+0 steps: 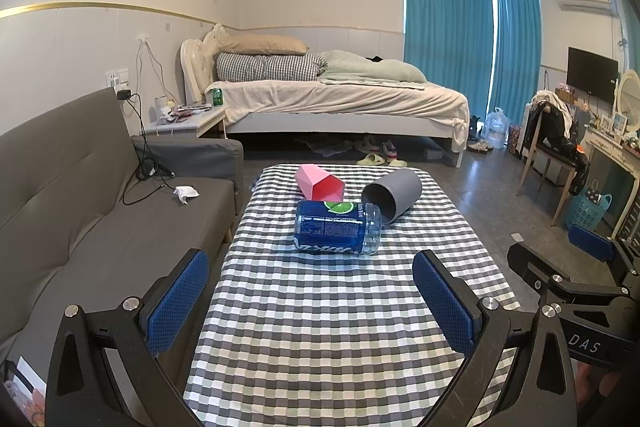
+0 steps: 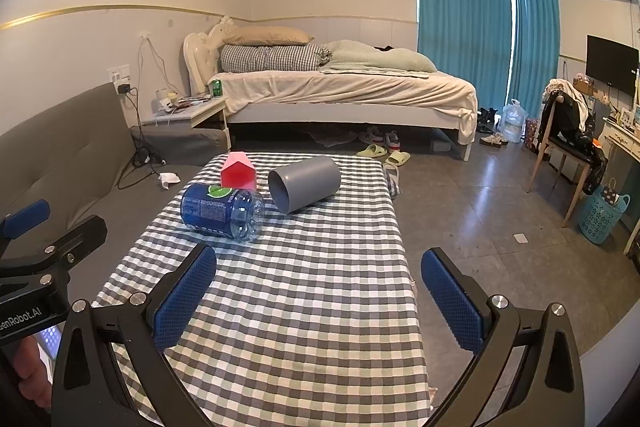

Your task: Flip cup upside down

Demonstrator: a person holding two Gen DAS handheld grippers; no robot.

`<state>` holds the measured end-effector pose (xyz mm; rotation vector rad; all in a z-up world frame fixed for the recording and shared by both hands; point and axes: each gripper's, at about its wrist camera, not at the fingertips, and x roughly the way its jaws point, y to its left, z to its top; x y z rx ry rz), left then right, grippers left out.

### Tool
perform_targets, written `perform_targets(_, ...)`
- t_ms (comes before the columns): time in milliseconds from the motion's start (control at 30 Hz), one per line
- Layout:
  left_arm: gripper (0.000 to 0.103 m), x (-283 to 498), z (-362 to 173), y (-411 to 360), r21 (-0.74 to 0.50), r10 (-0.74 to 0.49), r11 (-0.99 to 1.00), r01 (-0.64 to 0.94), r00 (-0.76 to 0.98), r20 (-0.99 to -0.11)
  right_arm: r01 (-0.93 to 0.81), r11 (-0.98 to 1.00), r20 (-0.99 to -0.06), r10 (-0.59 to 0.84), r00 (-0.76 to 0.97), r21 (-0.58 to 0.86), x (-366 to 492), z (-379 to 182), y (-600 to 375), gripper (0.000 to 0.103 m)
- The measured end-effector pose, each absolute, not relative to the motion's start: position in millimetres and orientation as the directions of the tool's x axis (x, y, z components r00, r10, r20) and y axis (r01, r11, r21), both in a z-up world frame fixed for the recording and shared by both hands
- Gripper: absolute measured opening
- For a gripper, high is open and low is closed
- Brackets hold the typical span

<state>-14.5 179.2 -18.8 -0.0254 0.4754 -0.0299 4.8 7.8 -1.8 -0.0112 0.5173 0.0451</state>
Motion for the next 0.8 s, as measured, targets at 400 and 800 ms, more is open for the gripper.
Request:
perform_targets(400,0.103,-14.3,-17.9,177.2,-0.027,-0.037,0.999,0.028,0.884,-0.466,-0.049,0.999,-0.502,0.040,0.864,-0.005,7.5,-3.8,9.9,0.103)
perform_targets(800,0.103,-0.7,-26.1,179.1,-0.035,-0.044,0.999,0.031,0.861,-0.506,-0.050,0.999,-0.549,0.040,0.835,-0.002,17.3,-9.1,13.6,0.103)
